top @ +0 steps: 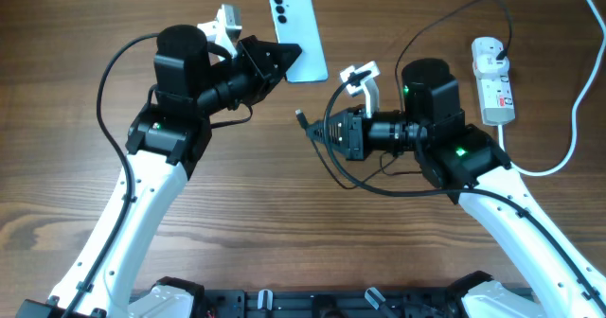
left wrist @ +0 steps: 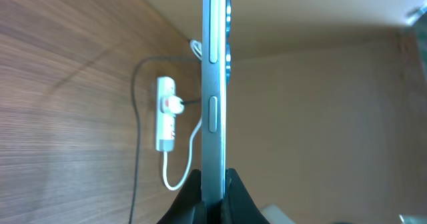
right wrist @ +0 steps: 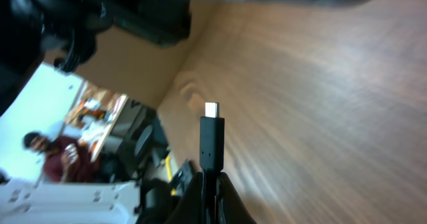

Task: Plug charger to phone and switch on socket
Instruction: 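Push the USB-C plug with the right gripper into the phone's bottom port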

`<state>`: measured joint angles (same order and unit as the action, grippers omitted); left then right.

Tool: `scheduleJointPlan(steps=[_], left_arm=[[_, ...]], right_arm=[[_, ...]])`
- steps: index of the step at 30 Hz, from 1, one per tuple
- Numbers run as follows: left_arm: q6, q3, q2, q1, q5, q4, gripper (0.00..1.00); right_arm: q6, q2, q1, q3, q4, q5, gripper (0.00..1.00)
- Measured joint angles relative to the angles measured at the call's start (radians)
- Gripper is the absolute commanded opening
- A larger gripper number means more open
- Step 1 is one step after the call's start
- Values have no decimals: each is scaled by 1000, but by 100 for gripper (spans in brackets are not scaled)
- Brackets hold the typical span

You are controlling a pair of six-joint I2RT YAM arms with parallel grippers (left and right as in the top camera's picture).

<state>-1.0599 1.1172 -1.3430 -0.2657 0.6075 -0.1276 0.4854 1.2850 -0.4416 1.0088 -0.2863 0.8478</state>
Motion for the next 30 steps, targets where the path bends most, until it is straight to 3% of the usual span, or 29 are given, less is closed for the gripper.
scheduleJointPlan(steps=[9,17,30], left_arm=[[27,0,0,0,-86,-36,4],[61,0,0,69,69,27,4],[61,0,0,69,98,39,4]], right_arm=[[108,0,0,0,87,-46,4],[169,0,0,0,153,8,4],[274,39,0,0,243,8,4]])
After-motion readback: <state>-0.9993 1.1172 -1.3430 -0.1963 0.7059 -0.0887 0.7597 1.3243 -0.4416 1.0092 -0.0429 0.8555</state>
